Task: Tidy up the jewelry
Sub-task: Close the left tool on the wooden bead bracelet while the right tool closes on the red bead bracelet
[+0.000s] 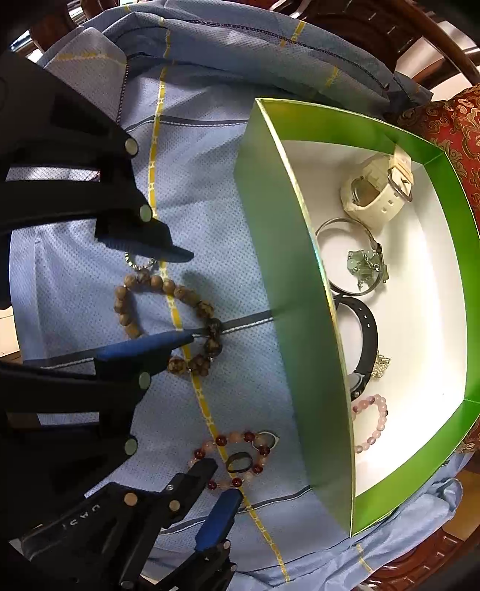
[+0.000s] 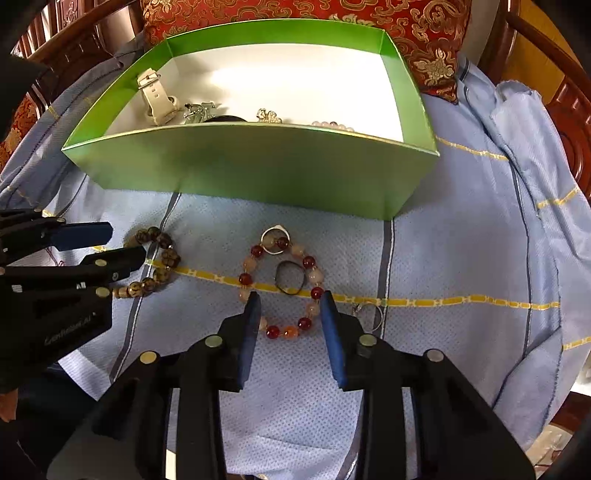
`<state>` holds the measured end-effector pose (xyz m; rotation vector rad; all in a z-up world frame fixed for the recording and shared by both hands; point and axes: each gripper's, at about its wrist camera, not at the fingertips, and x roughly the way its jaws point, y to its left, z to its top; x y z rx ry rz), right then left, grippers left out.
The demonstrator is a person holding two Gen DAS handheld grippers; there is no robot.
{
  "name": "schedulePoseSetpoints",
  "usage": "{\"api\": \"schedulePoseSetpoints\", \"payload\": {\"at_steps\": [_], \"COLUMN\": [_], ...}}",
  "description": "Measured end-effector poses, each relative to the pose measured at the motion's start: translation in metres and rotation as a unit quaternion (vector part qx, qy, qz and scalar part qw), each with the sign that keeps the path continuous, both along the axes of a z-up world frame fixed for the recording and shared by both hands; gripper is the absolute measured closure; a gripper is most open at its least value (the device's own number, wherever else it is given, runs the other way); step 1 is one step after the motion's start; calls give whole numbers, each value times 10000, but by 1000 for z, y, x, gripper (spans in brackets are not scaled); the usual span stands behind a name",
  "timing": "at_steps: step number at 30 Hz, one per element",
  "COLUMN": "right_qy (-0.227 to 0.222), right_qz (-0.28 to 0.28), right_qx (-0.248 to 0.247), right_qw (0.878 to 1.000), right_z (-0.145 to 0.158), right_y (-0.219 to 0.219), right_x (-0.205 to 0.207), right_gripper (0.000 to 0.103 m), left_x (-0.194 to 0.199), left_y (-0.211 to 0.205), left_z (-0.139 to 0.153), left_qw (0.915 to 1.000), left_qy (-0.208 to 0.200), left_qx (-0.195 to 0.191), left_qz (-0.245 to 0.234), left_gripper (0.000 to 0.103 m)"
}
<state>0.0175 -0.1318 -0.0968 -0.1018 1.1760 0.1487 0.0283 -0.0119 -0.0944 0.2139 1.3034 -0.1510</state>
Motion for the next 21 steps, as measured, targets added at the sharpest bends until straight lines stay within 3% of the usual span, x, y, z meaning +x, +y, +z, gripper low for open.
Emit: {"api": "schedulePoseSetpoints", "payload": {"at_steps": [2, 4, 6, 10, 21], "right_qy": [-9, -11, 3, -4, -46], "right_qz": [43, 95, 157, 197, 248], "right_qx": [-48, -74, -88, -45, 18], "right_qw": [10000, 9999, 9998, 9998, 9997], "right_z": [-1, -3, -5, -5, -1], "right_y": [2, 4, 6, 8, 8], "right_x": [1, 0, 0, 0, -5], "right_gripper": [70, 85, 90, 92, 93], "left_x": [3, 3, 1, 2, 6], "left_y": [0, 0, -5, -9, -9], "left_z": [-1, -1, 0, -4, -7], "left_qw": [10000, 10000, 10000, 10000, 9999], "left_qy": [-2, 1, 10, 32, 44], "left_qx": [19, 15, 27, 70, 104], "left_qz": [-14, -33, -43, -29, -49], "left_gripper": [60, 60, 61, 65, 64]}}
